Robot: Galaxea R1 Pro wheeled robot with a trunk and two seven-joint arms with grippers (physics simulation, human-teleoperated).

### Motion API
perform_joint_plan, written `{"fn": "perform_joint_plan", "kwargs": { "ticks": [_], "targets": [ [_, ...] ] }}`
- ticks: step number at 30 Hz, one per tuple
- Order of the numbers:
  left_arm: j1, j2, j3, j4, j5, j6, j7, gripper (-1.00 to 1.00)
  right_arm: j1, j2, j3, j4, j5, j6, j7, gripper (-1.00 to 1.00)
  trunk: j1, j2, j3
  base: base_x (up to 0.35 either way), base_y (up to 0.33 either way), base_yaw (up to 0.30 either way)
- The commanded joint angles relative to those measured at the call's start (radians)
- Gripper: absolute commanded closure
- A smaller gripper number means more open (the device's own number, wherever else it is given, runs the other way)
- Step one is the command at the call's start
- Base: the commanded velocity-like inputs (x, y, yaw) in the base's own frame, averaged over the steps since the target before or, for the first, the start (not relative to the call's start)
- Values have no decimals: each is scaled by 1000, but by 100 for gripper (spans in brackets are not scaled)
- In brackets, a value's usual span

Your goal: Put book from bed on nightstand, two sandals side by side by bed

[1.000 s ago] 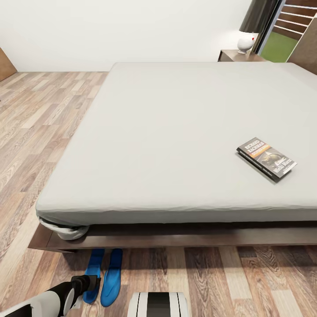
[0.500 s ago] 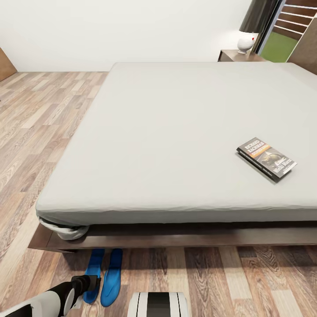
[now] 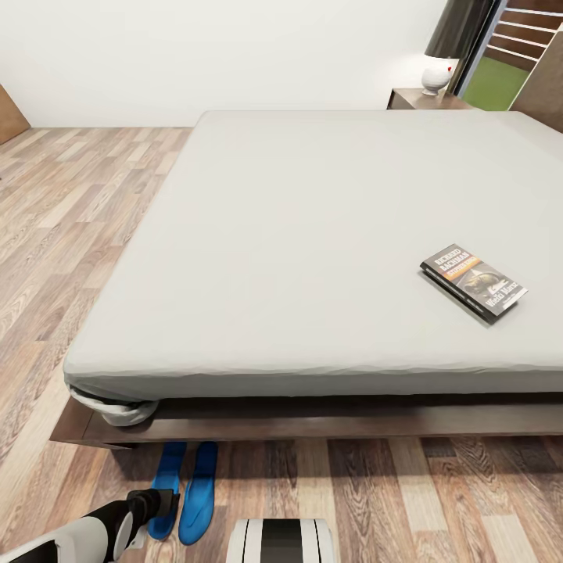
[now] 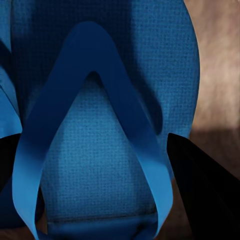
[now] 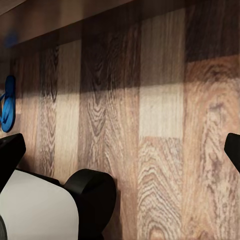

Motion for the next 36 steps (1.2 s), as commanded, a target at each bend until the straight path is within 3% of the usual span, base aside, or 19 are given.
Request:
{"fn": "perform_joint_plan", "kwargs": {
  "ticks": [1, 36],
  "targets": [
    [0, 0, 5, -2, -10, -5, -1, 100, -1, 0, -3, -1, 6, 11, 6, -100, 0, 0, -1, 0, 0, 0],
    [-15, 2, 5, -2, -10, -41, -1, 100, -1, 0, -3, -1, 6, 10, 6, -100, 3, -2, -24, 0, 0, 0]
  ]
}}
